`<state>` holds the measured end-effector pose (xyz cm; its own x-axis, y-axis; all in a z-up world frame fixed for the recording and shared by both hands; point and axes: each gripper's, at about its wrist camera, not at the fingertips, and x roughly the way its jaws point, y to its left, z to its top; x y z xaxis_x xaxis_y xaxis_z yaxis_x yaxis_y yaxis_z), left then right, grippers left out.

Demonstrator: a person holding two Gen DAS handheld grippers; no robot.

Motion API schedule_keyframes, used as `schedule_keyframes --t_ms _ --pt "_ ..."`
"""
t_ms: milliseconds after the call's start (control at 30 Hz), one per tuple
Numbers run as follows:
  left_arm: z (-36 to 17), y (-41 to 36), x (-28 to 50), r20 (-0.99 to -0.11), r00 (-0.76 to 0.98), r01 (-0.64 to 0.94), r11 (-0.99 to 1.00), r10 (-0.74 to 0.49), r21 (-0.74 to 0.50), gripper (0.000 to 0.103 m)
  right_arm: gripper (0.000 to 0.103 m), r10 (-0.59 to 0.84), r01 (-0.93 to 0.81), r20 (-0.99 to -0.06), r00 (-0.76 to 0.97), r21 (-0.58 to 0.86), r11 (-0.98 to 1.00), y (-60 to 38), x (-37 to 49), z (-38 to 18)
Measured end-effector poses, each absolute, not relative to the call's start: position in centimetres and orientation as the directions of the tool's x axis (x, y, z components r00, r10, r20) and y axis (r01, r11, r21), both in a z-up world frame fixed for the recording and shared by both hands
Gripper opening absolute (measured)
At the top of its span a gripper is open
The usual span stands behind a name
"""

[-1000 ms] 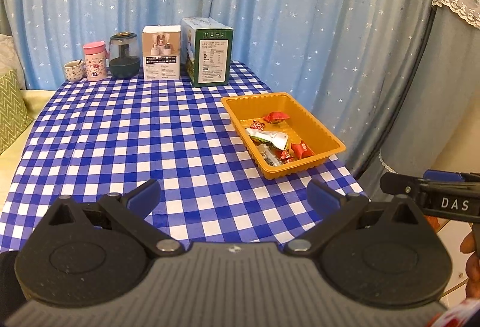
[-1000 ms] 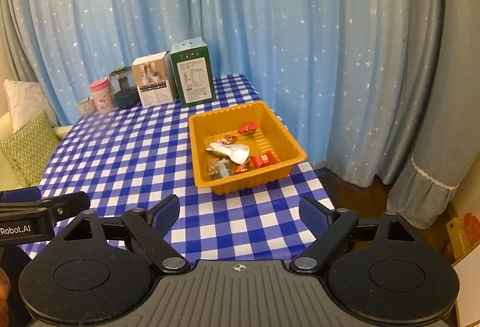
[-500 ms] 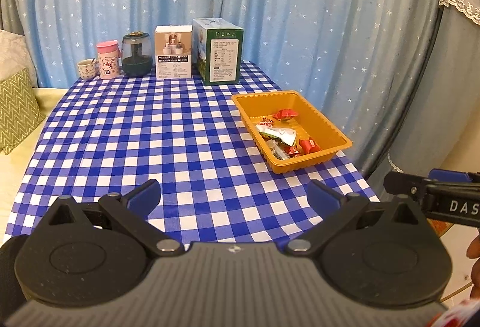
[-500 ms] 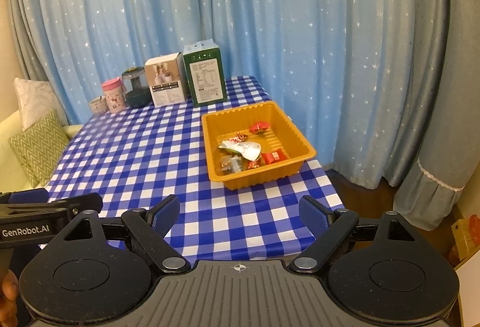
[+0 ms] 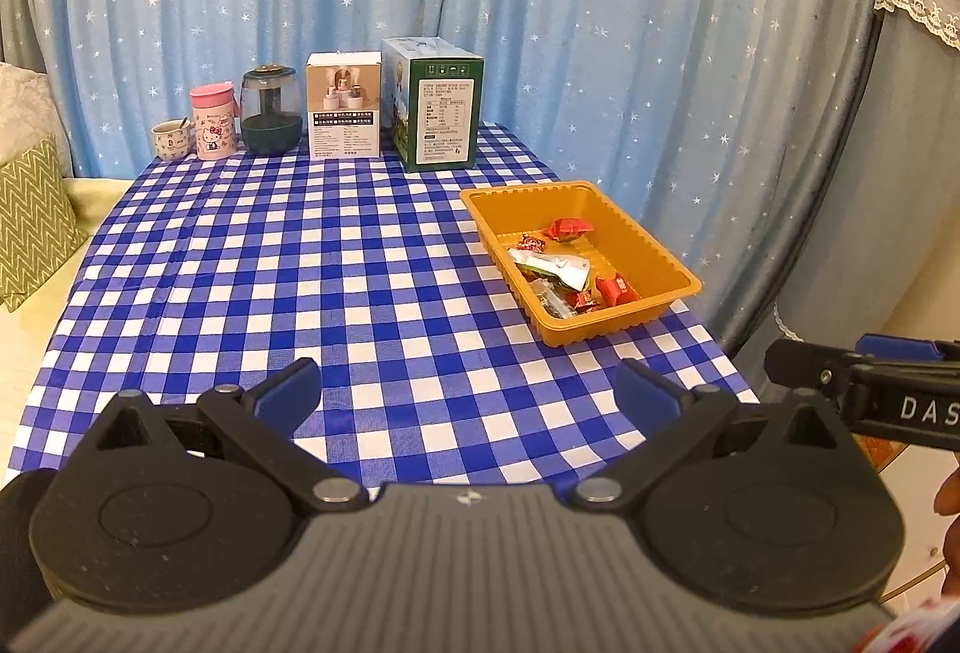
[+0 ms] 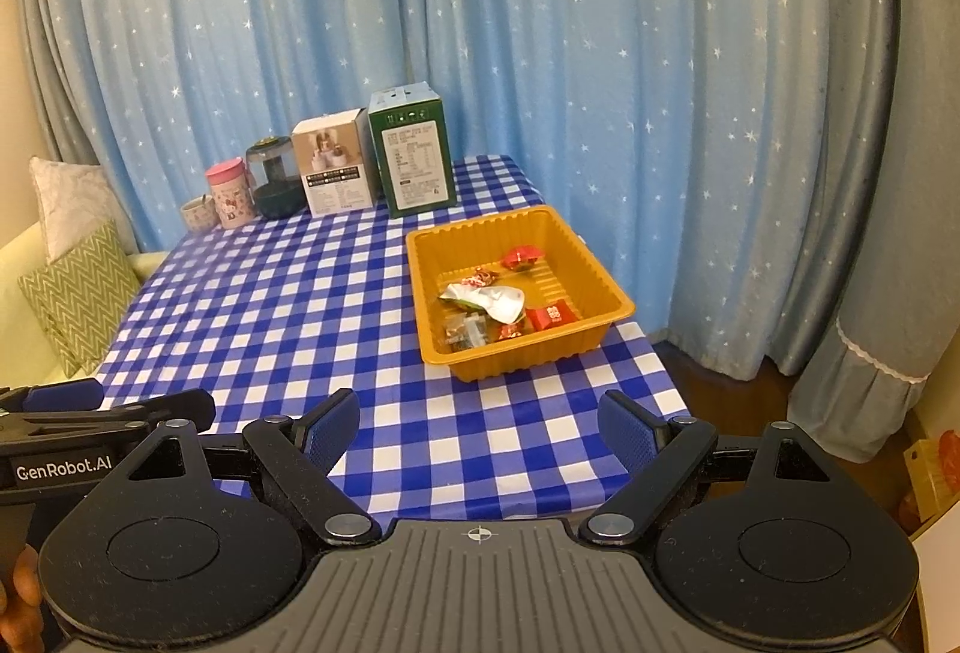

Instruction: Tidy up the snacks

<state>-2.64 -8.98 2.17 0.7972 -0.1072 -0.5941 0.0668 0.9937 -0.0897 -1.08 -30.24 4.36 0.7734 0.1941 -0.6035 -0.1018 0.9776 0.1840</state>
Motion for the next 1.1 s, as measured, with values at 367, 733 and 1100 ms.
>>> schedule_keyframes --t_ms 367,733,1100 --pt "2.01 -9.07 -2.66 -0.596 0.796 0.066 0.994 -0.107 -0.090 0.103 0.086 0.195 -0.100 -0.604 0.773 0.187 0.977 -30.32 -1.05 4.38" --pt "2.04 -9.07 -2.66 -0.596 0.796 0.067 0.994 -0.108 -0.091 0.103 0.086 0.197 -0.101 -0.604 0.772 0.189 0.977 -30.29 -1.03 4.22" --pt "2.07 -9.13 -2.61 -0.596 0.796 0.066 0.994 -0.107 -0.090 0.103 0.086 0.194 -0.101 -0.606 0.772 0.184 0.978 -30.31 -1.03 4.07"
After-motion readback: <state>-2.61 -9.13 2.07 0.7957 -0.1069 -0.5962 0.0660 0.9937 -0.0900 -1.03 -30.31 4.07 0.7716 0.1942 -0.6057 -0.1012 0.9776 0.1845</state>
